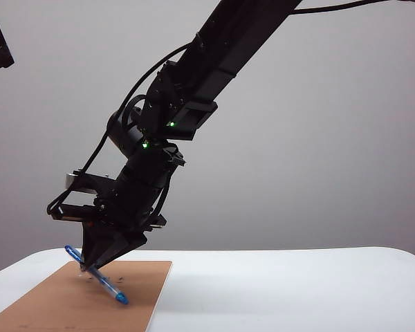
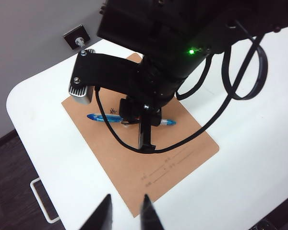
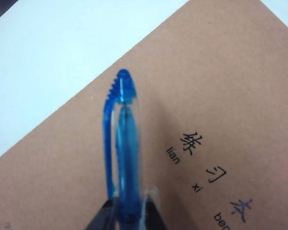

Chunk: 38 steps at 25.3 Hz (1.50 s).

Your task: Pick up a pen on the table and place it on the notebook.

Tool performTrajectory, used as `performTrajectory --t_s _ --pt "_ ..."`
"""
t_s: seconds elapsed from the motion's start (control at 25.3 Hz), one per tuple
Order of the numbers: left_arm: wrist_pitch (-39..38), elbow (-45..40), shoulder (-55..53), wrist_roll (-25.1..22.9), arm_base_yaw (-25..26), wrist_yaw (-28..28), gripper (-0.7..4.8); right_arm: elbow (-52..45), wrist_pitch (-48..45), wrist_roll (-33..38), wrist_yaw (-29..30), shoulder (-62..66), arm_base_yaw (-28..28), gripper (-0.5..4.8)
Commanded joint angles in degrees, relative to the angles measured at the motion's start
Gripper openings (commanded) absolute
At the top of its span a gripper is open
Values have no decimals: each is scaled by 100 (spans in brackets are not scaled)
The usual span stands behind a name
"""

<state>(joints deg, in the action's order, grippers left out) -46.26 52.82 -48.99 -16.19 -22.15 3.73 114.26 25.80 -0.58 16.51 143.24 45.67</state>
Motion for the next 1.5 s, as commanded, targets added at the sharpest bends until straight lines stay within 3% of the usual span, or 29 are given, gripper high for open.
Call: performTrajectory --t_s 0.04,0.12,0.4,0.44,0.51,0.75,1.15,1.27,1.5 --pt "26 20 15 33 4 37 79 22 -120 -74 13 -17 7 164" --pt "24 20 15 31 4 37 79 22 -122 -81 13 -17 4 203" --pt "-190 20 66 -17 7 -304 79 26 101 -122 -11 -232 -92 188" --pt "-249 20 105 -46 7 -417 79 26 192 -122 15 -326 -160 152" --pt "-295 20 210 -122 7 -531 79 24 413 -144 -28 -542 -278 -15" --pt "-2 20 702 -118 9 -586 79 17 662 -17 -35 -1421 -855 -3" --pt "393 17 1224 37 13 -1296 79 -26 859 -278 -380 -3659 -1812 -3" --pt "481 17 1274 57 13 -1290 79 -605 920 -566 -745 -4725 -1989 -3" --pt "568 11 1274 140 13 -1294 79 -3567 -271 -612 -1475 -6878 -2085 -3"
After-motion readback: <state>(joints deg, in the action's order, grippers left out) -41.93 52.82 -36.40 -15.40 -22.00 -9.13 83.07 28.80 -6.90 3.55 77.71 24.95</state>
